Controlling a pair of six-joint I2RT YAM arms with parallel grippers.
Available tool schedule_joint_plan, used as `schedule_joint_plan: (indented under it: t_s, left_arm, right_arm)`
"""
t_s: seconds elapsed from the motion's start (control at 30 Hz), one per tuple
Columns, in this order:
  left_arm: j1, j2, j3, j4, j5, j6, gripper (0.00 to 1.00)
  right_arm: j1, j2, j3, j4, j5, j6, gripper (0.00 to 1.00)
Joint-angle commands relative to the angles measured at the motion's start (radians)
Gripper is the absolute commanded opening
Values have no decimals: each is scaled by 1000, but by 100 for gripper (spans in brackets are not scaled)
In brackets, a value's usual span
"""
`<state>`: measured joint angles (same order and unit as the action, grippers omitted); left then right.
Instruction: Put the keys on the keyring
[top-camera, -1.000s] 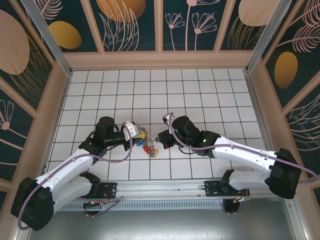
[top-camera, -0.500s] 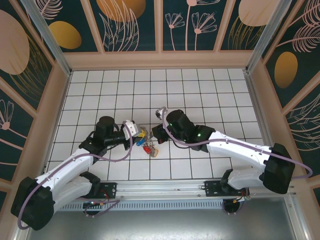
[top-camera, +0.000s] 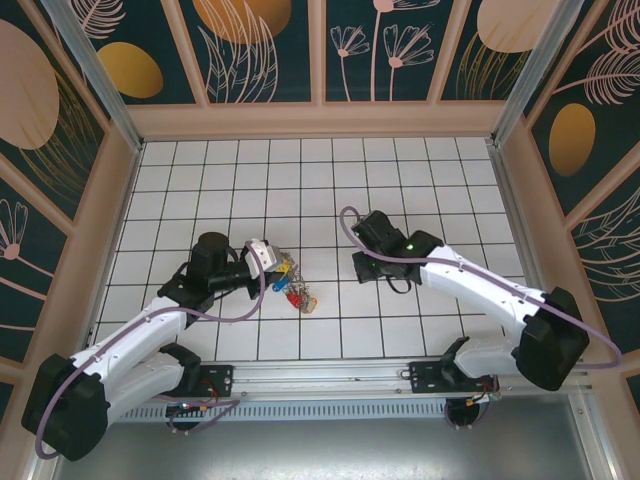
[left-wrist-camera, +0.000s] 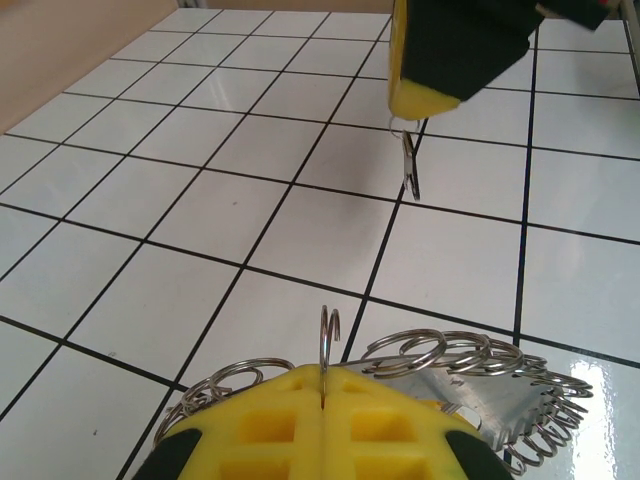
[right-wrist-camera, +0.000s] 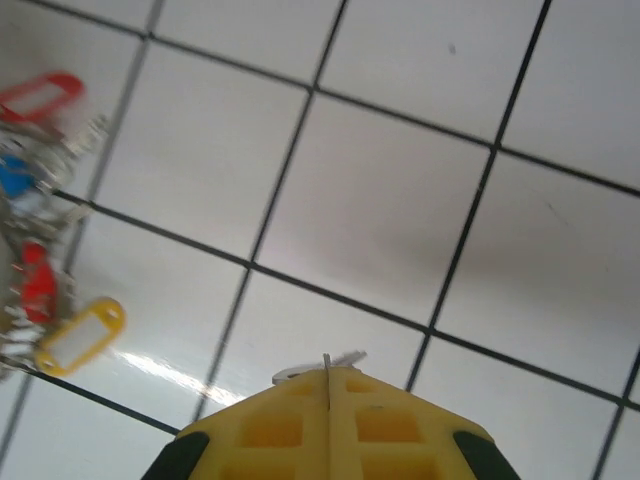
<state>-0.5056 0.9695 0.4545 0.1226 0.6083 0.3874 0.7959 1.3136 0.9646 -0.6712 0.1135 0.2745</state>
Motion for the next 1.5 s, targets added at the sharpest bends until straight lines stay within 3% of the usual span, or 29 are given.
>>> schedule_joint_plan:
  t_s: [0.0, 0.2, 0.57, 0.83, 0.9, 1.0, 1.07, 1.47]
  left_arm:
    - [4, -7, 35, 37, 3, -15, 0]
    - [4, -15, 32, 38, -1, -18, 0]
    - [4, -22, 32, 41, -7, -19, 0]
    - [4, -15, 32, 41, -8, -19, 0]
    - [4, -15, 32, 44, -6, -21, 0]
    - [4, -15, 31, 45, -4, -22, 0]
    - [4, -14, 31, 45, -2, -21, 0]
    - [4, -14, 32, 41, 2, -21, 0]
  right_arm:
    - [-40, 103, 24, -67, -6, -71, 0]
    - [-46, 260, 6, 36, 0, -126, 0]
    - [-46, 399, 74, 123, -29, -176, 0]
    - [-45, 406, 79, 146, -28, -210, 0]
    - [-45, 394, 77, 139, -26, -219, 4]
    - [-46, 384, 76, 118, -20, -220, 19]
    - [-47, 383, 71, 109, -37, -212, 24]
    - [-61, 390, 47, 118, -65, -188, 23]
